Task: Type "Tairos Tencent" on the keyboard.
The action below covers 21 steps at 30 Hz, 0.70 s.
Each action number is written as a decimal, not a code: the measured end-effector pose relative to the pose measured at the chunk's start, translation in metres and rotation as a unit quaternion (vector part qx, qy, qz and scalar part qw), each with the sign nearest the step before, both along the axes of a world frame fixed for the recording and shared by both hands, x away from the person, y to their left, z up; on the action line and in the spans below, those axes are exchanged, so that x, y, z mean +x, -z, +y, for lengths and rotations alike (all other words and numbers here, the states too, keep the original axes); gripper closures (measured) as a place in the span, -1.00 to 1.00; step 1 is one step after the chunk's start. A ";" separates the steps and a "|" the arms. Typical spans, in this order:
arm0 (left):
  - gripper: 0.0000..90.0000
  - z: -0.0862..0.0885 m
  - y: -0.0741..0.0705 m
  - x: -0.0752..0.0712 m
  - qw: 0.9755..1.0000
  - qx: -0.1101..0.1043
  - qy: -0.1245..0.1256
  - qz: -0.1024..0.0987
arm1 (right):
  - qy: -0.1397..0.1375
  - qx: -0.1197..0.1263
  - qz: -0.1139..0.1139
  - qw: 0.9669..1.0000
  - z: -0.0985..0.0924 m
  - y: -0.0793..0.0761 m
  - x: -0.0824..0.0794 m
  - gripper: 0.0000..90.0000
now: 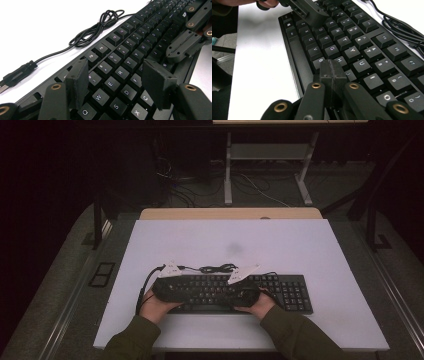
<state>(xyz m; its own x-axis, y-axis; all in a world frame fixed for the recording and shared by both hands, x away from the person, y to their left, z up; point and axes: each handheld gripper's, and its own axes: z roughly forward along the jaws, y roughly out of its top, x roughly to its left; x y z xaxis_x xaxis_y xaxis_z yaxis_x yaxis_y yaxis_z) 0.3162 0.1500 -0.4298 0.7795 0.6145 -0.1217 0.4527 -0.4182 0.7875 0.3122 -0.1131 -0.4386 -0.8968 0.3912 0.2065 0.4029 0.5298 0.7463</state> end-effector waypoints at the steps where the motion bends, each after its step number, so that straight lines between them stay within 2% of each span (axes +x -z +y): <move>1: -0.15 0.000 0.000 0.000 1.000 0.000 0.000 0.000 | 0.000 -0.001 0.000 1.000 0.001 0.000 0.000 0.98; 7: -0.15 -0.002 0.000 0.000 1.000 -0.003 -0.001 0.001 | -0.001 -0.011 -0.003 1.000 0.003 0.002 -0.001 0.98; 11: -0.15 -0.003 -0.001 0.000 1.000 -0.004 0.000 -0.001 | -0.003 -0.010 -0.001 1.000 0.004 0.002 -0.002 0.98; 21: -0.12 -0.005 -0.001 0.002 1.000 -0.010 -0.002 -0.003 | 0.011 0.010 0.001 1.000 -0.005 -0.002 0.003 0.93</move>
